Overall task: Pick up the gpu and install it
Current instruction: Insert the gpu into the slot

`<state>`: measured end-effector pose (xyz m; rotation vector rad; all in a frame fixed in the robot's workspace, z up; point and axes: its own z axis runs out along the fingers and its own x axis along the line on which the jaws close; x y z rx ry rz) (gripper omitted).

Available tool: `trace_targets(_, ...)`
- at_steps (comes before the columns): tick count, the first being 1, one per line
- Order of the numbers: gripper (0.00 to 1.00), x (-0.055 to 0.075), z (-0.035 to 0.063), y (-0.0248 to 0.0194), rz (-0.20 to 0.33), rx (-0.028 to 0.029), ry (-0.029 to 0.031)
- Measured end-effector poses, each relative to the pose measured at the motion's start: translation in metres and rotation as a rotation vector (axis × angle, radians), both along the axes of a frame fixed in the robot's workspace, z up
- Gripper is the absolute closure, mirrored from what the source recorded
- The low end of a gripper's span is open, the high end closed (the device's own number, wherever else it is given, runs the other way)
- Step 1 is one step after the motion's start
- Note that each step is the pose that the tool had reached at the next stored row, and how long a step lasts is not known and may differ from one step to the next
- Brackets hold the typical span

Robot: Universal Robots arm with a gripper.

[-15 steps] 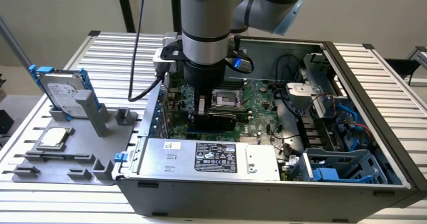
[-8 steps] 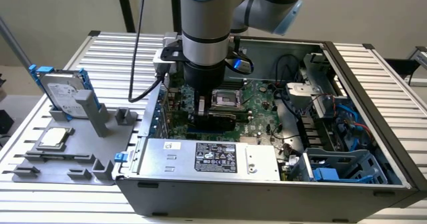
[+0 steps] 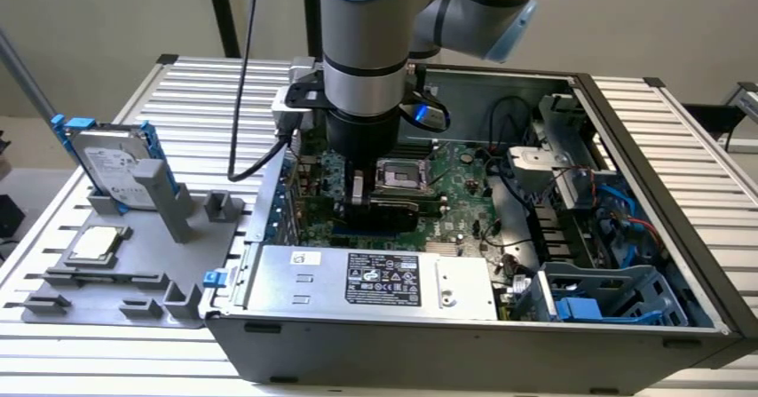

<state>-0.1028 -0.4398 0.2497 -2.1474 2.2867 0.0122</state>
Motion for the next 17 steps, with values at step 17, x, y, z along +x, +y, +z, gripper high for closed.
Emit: trace_targets(17,0.73,0.0,-0.0005,0.0015,0.0,0.0014,-0.0006)
